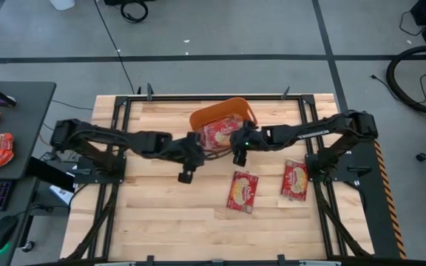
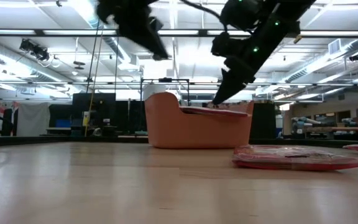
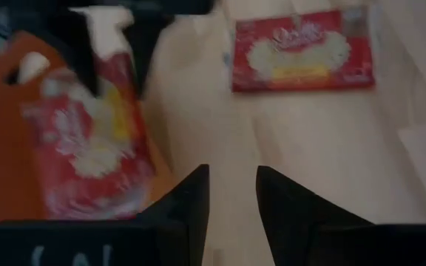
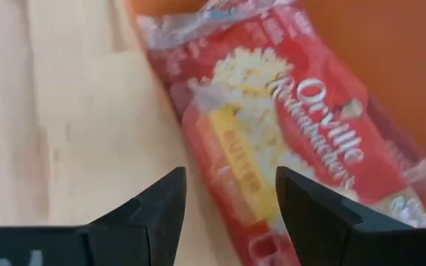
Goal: Sort popcorn bags into baskets
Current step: Put the red popcorn bag into the orange bin
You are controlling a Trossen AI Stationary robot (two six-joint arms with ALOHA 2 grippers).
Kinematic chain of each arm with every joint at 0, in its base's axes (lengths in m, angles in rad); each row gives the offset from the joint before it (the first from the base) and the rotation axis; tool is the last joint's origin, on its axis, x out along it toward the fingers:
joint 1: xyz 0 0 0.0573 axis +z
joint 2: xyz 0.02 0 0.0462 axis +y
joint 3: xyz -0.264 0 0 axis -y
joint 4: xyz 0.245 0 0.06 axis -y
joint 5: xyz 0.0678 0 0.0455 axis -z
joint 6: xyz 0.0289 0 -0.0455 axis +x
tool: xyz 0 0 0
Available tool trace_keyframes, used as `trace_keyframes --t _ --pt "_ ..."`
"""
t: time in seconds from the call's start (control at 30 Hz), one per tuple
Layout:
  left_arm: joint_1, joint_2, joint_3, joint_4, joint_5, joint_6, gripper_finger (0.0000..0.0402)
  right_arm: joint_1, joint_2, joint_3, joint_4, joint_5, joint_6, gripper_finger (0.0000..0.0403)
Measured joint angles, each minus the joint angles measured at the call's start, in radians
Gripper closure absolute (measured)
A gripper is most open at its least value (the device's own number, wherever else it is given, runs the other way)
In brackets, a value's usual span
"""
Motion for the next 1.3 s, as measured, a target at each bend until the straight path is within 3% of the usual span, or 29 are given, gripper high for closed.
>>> trace_keyframes --t 0.4,0.63,0.77,0.9,1.07,1.3 --pt "-0.033 -0.255 -0.324 0.290 0.000 -0.126 0.0285 -0.172 0.208 0.199 -0.094 0.015 -0.155 0.0188" --pt "-0.033 -0.257 -0.385 0.307 -0.001 -0.222 0.0285 -0.203 0.248 0.284 -0.131 -0.063 -0.525 0.0188" --pt "-0.033 -0.253 -0.405 0.326 0.001 -0.226 0.0285 -0.199 0.254 0.308 -0.186 0.010 -0.637 0.0188" --pt "-0.033 -0.253 -0.418 0.335 0.000 -0.233 0.0285 -0.155 0.235 0.414 -0.342 0.110 -0.489 0.0188" --pt "-0.038 -0.253 -0.419 0.341 0.001 -0.258 0.0285 -0.053 0.219 0.517 -0.516 0.031 -0.161 0.0188" --pt "-0.064 -0.247 -0.419 0.362 -0.001 -0.284 0.0285 0.145 0.218 0.471 -0.680 -0.014 0.128 0.0188"
